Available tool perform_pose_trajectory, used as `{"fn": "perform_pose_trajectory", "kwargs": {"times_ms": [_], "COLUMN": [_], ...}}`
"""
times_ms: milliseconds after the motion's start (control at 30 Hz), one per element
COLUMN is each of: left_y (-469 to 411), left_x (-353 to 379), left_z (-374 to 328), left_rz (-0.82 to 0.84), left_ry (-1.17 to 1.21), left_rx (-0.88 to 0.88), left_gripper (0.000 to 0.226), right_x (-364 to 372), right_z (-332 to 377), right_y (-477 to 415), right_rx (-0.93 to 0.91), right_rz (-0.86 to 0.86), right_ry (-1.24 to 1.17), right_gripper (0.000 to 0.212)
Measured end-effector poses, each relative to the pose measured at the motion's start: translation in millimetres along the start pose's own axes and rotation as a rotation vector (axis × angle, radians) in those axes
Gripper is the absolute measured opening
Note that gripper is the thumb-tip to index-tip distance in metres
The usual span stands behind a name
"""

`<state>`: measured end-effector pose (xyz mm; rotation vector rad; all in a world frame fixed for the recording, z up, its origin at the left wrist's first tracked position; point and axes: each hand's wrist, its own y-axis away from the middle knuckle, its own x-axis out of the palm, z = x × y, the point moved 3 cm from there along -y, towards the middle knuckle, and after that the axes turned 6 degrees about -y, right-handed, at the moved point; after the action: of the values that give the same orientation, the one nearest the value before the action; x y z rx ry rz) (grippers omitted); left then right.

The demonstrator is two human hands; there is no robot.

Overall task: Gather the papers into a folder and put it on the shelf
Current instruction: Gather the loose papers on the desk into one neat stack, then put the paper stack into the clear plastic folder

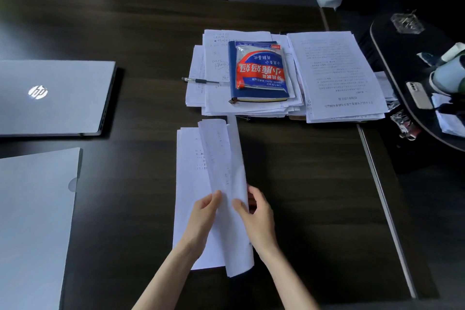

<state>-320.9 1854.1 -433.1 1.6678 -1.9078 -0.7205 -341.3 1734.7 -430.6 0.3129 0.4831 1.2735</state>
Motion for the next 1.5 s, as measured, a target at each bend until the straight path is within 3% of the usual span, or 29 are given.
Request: {"fn": "perform_pose_trajectory", "kwargs": {"times_ms": [133,200,300,467,700,833,933,1033,1133,1200,1300,1400,1500], "left_y": [-2.9,-5.1,-6.9,-3.9,0.5,1.5,4.6,5.0,4.8,4.8,5.1,15.7,28.7], "left_x": [-5.3,-12.6,-22.0,-23.2,0.6,-3.1,-8.1,-25.7,-57.7,-76.0,-87.8,-88.4,-98.5], "left_z": [2.4,4.2,8.0,4.8,-10.3,-11.0,-11.1,-11.4,-12.9,-13.0,-10.3,-9.8,-11.4], "left_rz": [-0.042,-0.055,-0.048,-0.026,0.099,0.114,0.140,-0.007,-0.388,-0.536,-0.465,-0.390,-0.522], "left_ry": [0.005,0.029,0.043,0.040,-0.321,-0.275,-0.265,-0.194,-0.133,-0.092,0.017,0.054,-0.001], "left_rx": [-0.030,-0.046,-0.067,-0.052,0.107,0.095,0.114,0.151,0.192,0.153,0.069,0.083,0.156], "left_gripper": [0.029,0.030,0.031,0.031,0.033,0.037,0.026,0.021,0.026,0.040,0.046,0.010,0.029], "right_x": [-28.9,-44.9,-58.5,-59.1,-48.8,-44.3,-40.3,-36.6,-36.7,-37.7,-34.6,-24.5,-6.4], "right_z": [1.7,-1.6,-7.6,-6.5,-0.8,5.6,11.8,13.0,15.8,21.3,30.9,37.8,41.1], "right_y": [-2.5,-7.9,-15.9,-17.0,-21.4,-24.6,-23.8,-22.2,-20.7,-19.3,-17.0,-15.4,-14.9], "right_rx": [0.238,0.371,0.431,0.407,0.390,0.340,0.240,0.176,0.150,0.130,0.088,0.043,0.049], "right_rz": [-0.046,0.021,0.080,0.133,0.154,0.163,0.130,0.096,0.100,0.123,0.172,0.223,0.308], "right_ry": [-0.210,-0.406,-0.548,-0.460,-0.272,-0.282,-0.107,0.015,-0.021,-0.069,-0.124,-0.186,-0.206], "right_gripper": [0.030,0.044,0.044,0.036,0.040,0.030,0.026,0.028,0.027,0.025,0.025,0.027,0.029]}}
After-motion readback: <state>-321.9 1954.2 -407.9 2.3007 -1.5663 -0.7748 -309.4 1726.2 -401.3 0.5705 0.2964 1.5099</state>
